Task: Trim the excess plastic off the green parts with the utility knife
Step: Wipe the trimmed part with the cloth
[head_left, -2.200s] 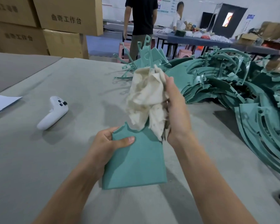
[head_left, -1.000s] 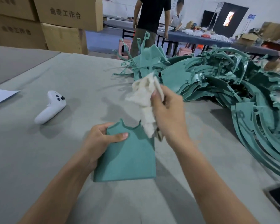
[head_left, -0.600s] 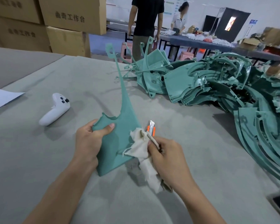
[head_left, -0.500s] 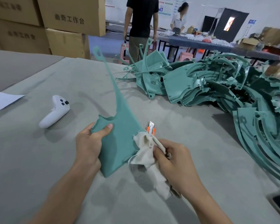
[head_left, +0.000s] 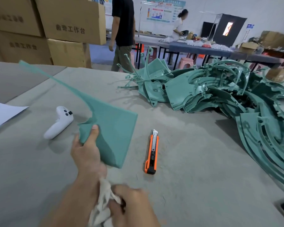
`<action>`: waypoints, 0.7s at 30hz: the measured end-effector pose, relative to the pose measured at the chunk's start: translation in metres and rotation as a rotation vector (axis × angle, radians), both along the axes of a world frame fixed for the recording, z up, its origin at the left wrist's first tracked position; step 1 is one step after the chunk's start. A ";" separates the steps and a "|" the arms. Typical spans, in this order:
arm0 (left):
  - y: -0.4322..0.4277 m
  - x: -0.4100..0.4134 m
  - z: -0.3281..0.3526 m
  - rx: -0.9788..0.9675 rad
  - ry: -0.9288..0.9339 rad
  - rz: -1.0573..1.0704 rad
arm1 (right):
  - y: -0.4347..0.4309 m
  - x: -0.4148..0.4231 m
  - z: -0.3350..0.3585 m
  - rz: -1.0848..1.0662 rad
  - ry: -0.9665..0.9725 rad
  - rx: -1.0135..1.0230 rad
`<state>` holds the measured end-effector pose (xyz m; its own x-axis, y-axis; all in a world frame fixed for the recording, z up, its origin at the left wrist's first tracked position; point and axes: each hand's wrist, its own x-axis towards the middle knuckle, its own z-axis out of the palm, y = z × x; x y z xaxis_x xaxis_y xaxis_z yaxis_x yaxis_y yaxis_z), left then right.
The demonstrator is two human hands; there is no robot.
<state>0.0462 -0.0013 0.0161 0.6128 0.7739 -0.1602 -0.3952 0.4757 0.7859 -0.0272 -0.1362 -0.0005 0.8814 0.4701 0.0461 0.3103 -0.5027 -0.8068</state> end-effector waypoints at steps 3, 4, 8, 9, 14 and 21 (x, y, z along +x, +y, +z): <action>0.003 0.001 -0.003 0.166 0.036 -0.020 | -0.017 0.003 0.017 -0.191 -0.243 0.131; 0.002 0.000 -0.004 0.259 0.066 -0.048 | -0.023 0.011 0.025 -0.289 -0.369 0.209; -0.008 -0.008 -0.002 0.633 0.113 -0.262 | -0.018 0.057 0.056 -0.272 -0.563 0.257; -0.012 -0.010 0.000 0.692 0.114 -0.331 | -0.014 0.067 0.061 -0.257 -0.583 0.231; -0.028 -0.008 0.017 0.912 0.109 -0.360 | -0.010 0.096 0.063 -0.154 -0.688 0.035; -0.022 -0.029 0.024 0.851 0.256 -0.248 | -0.031 0.050 0.067 -0.218 -0.449 0.569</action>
<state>0.0171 -0.0236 0.0403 0.8008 0.5445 0.2494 -0.1253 -0.2548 0.9588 0.0228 -0.1670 0.0664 0.7911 0.0835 0.6060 0.6115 -0.1341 -0.7798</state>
